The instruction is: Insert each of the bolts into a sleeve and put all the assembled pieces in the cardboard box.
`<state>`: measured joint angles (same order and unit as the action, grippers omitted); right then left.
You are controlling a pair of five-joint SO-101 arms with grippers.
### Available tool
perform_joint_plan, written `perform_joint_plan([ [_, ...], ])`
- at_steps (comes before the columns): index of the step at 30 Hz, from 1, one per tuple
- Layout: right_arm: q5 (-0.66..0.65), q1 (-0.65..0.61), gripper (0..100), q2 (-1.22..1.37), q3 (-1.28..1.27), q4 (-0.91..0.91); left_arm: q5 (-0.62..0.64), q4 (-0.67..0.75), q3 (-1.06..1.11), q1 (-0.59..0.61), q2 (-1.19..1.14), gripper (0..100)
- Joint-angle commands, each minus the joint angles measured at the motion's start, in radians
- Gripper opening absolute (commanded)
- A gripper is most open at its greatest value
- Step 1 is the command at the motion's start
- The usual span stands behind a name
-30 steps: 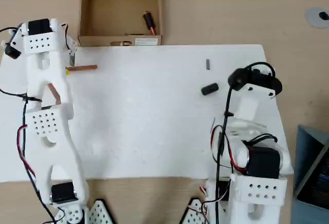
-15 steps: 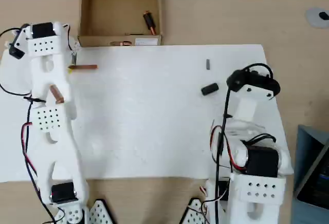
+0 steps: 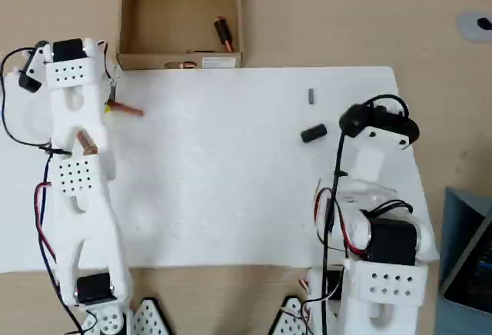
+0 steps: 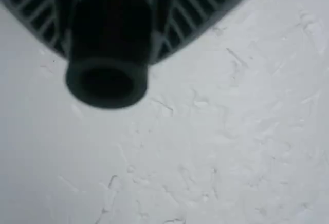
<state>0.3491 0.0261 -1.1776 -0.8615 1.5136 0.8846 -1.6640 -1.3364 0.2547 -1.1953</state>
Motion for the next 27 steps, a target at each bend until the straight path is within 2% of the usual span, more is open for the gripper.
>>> perform_joint_plan([
  [1, 0.003, 0.004, 0.9, -0.010, 0.004, -0.017, 0.002, -0.003, 0.006, 0.038, -0.005, 0],
  [7, 0.003, 0.004, 0.9, -0.010, 0.010, -0.017, 0.000, -0.014, -0.003, 0.029, 0.005, 0],
  [9, 0.003, 0.004, 0.9, -0.010, 0.010, -0.017, -0.008, -0.055, -0.051, 0.028, 0.022, 0],
  [17, -0.029, 0.004, 0.9, -0.007, 0.085, -0.015, -0.175, -0.091, -0.181, 0.011, 0.193, 0],
  [27, -0.163, 0.004, 0.9, -0.008, 0.180, -0.008, -0.388, -0.091, -0.106, -0.037, 0.510, 0],
])
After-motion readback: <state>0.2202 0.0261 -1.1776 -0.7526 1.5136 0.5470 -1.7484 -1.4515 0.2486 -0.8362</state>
